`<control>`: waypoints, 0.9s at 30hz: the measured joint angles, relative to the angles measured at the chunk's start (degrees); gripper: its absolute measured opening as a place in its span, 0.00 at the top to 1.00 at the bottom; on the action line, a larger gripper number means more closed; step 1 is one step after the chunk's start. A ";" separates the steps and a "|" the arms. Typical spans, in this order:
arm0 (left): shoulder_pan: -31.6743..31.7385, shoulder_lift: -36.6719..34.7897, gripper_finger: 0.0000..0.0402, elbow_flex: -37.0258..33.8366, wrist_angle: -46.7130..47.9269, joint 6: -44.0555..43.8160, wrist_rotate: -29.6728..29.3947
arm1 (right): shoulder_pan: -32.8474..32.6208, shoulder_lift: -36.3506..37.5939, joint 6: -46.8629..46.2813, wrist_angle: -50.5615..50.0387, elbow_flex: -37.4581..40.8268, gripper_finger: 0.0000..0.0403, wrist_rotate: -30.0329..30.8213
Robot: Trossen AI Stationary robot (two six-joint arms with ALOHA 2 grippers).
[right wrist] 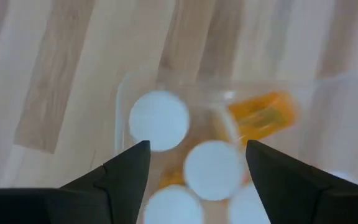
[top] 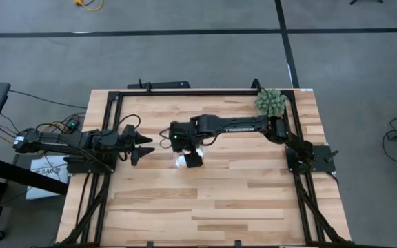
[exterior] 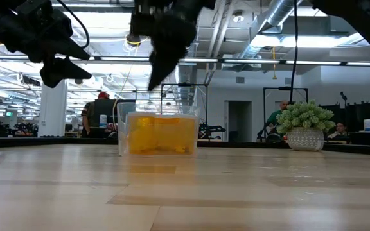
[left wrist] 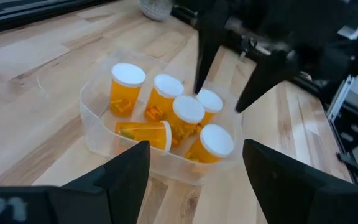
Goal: Pick and place pill bottles into a basket
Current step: Return to Home Position
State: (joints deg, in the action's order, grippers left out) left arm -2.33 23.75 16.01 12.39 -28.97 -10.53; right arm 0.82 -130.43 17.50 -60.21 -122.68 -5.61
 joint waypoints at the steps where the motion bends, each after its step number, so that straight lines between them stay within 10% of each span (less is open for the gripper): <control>1: 0.00 -0.02 0.39 0.00 -0.20 -0.58 -0.40 | 0.09 0.37 0.55 -0.37 -1.00 0.35 -0.14; 18: -0.53 -2.43 0.39 0.06 -31.49 15.49 -1.10 | 7.04 15.11 -11.09 -2.48 -11.22 0.35 0.99; 27: -0.61 -3.34 0.39 -2.01 -30.99 11.52 -5.30 | 9.78 29.72 -9.31 -1.38 -7.66 0.35 -5.81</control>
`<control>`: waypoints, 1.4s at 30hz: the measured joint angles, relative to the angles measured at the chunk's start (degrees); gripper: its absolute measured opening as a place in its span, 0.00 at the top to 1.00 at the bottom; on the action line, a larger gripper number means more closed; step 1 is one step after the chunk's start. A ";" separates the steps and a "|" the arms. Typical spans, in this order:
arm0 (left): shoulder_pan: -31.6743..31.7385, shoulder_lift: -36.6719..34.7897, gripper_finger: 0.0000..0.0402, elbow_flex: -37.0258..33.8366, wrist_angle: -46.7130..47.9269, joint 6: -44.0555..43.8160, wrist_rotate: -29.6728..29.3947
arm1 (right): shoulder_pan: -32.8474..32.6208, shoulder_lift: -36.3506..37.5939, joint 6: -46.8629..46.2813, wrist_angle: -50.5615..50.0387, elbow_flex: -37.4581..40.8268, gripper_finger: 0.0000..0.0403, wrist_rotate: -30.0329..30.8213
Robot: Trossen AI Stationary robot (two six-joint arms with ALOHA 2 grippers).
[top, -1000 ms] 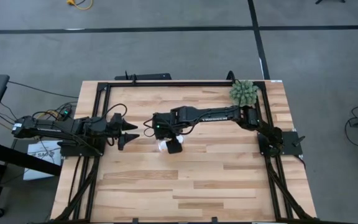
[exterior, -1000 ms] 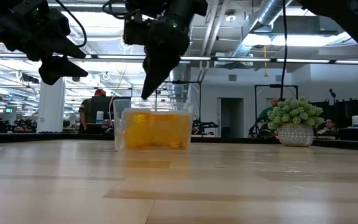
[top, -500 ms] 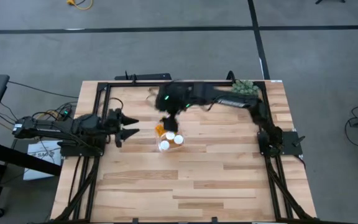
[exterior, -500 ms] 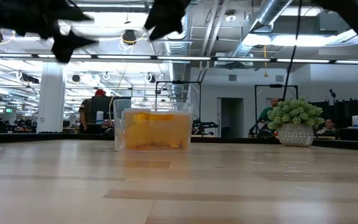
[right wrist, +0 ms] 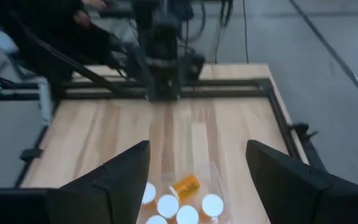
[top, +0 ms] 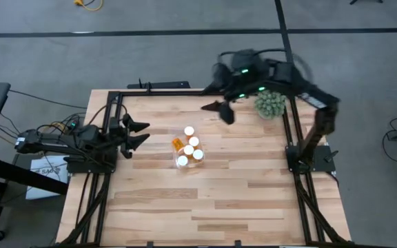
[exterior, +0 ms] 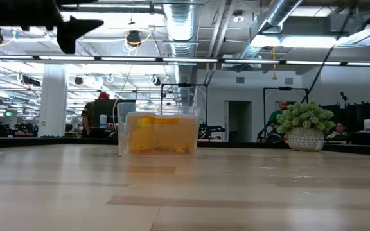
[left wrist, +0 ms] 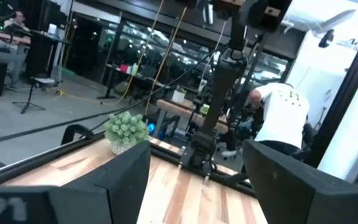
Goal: Pick and place pill bottles into a basket
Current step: Return to Home Position
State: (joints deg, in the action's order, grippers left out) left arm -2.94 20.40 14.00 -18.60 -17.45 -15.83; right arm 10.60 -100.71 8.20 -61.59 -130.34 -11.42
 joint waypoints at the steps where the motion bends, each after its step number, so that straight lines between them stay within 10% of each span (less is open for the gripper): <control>1: 0.00 -0.25 0.39 -1.36 -1.98 -0.13 -0.12 | 0.48 2.25 0.23 1.00 2.13 0.35 -1.01; 8: 0.02 -4.09 0.39 -13.28 -15.76 -1.98 -0.47 | 3.48 22.77 -1.97 15.23 27.91 0.35 -5.10; 26: 0.04 -8.96 0.39 -13.33 -8.94 4.13 -4.51 | 13.91 79.10 -12.18 41.10 95.41 0.35 2.73; 42: 0.00 -8.79 0.39 -13.36 -0.38 2.74 -5.39 | 15.13 100.41 -15.58 51.98 121.30 0.35 10.24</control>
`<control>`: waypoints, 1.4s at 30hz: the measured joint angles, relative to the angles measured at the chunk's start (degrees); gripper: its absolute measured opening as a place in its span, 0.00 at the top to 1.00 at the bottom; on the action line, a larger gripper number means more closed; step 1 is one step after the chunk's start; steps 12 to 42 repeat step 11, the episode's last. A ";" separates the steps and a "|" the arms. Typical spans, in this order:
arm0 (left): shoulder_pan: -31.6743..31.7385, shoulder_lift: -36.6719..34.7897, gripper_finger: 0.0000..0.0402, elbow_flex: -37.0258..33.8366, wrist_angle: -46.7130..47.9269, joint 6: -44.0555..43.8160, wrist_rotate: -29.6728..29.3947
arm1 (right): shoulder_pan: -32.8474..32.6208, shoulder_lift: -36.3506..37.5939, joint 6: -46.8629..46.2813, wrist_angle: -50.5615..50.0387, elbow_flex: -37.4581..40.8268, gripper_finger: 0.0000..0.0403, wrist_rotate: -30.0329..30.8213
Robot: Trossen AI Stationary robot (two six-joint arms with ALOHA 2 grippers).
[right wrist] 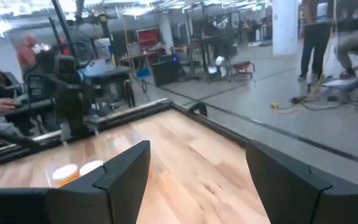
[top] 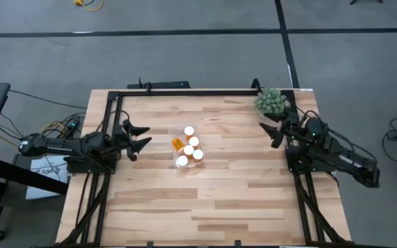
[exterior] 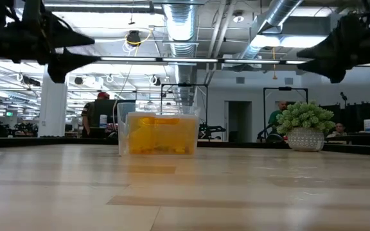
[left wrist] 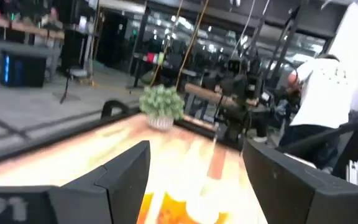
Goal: Pick and place pill bottles into a basket
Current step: Return to Home Position
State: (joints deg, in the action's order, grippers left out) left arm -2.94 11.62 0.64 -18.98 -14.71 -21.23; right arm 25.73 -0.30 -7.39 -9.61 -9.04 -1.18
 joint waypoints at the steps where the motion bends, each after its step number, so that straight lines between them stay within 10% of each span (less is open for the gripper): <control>1: 0.00 -0.02 0.39 0.00 1.23 -0.95 -0.05 | 0.08 0.15 -0.18 0.41 0.46 0.35 0.10; 42: 0.00 -0.06 0.39 0.00 6.91 -5.99 -0.37 | -0.24 0.21 -2.88 7.26 7.46 0.35 1.32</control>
